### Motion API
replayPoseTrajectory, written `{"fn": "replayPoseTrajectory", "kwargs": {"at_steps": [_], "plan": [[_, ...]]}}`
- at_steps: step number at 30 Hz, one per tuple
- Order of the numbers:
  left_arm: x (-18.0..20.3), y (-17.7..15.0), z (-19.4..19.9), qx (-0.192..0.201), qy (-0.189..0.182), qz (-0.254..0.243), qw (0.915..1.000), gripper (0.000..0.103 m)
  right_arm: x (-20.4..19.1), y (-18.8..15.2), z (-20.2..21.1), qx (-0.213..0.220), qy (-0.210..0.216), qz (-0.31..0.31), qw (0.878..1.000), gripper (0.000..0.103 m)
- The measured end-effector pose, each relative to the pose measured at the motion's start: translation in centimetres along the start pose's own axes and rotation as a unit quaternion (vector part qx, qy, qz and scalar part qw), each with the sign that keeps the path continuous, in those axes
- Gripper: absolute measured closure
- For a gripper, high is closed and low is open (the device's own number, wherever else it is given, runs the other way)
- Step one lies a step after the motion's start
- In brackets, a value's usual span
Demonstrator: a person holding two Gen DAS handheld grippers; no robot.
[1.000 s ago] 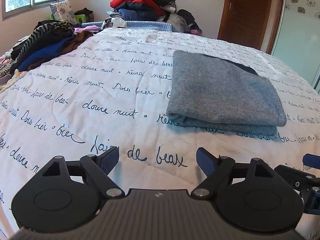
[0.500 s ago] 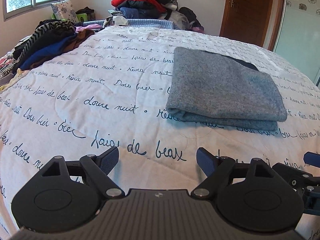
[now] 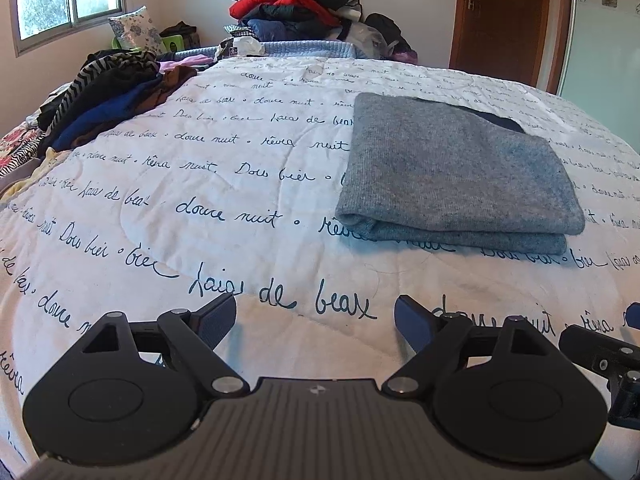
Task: Fold small clothes
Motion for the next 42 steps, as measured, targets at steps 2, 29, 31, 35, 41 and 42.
{"fn": "replayPoseTrajectory", "kwargs": {"at_steps": [2,29,31,35,41,42], "plan": [[-0.06,0.00,0.06,0.001,-0.001,0.003,1.0000,0.018,0.12,-0.03,0.01,0.000,0.001,-0.003,1.000,0.005],[0.10,0.04,0.39,0.005,0.006,-0.002,1.0000,0.017,0.04,-0.19,0.14,-0.002,0.010,-0.002,1.000,0.005],[0.09,0.05,0.41,0.006,0.006,-0.001,1.0000,0.017,0.01,-0.21,0.17,-0.002,0.011,-0.002,1.000,0.005],[0.10,0.04,0.46,0.008,0.007,-0.002,0.9999,0.017,-0.05,-0.23,0.18,-0.002,0.011,-0.001,1.000,0.005],[0.11,0.07,0.59,0.011,0.008,-0.004,0.9999,0.016,-0.04,-0.25,0.15,-0.002,0.012,-0.001,1.000,0.005],[0.13,0.06,0.61,0.010,0.008,-0.004,0.9999,0.016,-0.05,-0.26,0.15,-0.003,0.012,-0.001,1.000,0.005]]}}
Point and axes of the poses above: each gripper's, at about its wrist camera, not at the fingertips, and z roughly against the way its jaws point, x to its right, y to its top, the point moved 1 cm from there along -z, roughly the way its jaws point, and after that the axes turned 2 degrees about -y, right-handed, at the moved point
